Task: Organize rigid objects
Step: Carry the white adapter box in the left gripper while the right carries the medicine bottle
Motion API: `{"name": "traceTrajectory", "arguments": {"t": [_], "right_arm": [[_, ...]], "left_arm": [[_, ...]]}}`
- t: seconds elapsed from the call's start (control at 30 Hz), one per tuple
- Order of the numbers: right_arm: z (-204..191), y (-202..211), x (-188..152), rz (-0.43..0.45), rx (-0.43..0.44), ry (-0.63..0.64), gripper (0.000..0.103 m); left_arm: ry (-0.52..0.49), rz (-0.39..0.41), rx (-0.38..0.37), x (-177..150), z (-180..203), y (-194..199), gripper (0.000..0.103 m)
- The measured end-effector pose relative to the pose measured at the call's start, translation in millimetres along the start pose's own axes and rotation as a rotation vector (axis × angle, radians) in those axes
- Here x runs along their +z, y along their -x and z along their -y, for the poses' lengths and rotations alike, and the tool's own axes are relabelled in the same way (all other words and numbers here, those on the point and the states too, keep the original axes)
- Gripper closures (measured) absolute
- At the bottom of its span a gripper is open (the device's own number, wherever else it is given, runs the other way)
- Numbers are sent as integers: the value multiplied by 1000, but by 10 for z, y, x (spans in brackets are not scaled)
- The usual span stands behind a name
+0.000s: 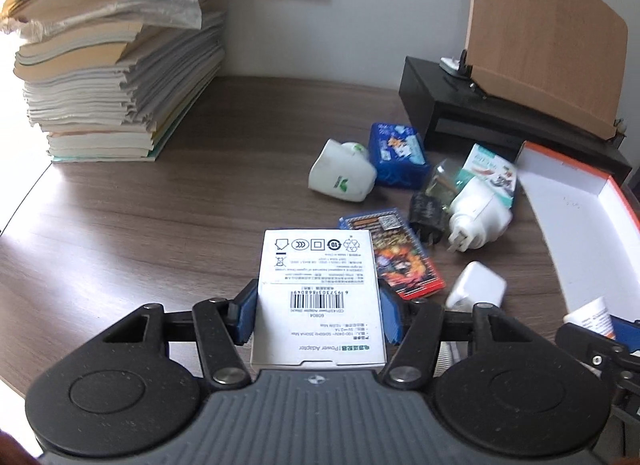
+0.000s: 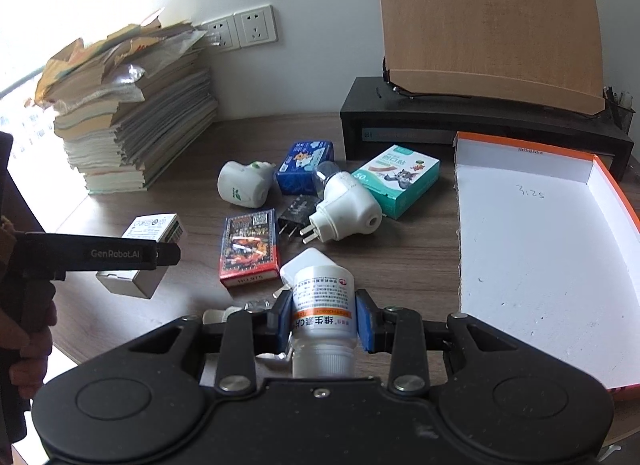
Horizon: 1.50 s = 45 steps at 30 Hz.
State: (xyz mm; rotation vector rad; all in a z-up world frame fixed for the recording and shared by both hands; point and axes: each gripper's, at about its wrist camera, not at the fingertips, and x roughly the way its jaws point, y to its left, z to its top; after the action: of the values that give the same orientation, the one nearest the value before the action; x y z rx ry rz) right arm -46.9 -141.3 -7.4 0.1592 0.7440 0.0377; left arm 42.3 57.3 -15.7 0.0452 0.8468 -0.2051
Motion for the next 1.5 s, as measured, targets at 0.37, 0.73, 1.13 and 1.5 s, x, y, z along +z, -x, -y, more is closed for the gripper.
{"name": "traceTrajectory", "arguments": {"t": [0.37, 0.73, 1.13, 1.5], "right_arm": [[429, 304, 240, 54, -26, -50, 63], [1320, 565, 471, 119, -105, -100, 63], [2285, 471, 608, 128, -111, -100, 63], [2597, 139, 834, 98, -113, -111, 63]], "left_arm": [[-2, 18, -69, 149, 590, 223, 43], [-53, 54, -169, 366, 1533, 174, 43], [-79, 49, -178, 507, 2443, -175, 43], [-78, 17, -143, 627, 2683, -406, 43]]}}
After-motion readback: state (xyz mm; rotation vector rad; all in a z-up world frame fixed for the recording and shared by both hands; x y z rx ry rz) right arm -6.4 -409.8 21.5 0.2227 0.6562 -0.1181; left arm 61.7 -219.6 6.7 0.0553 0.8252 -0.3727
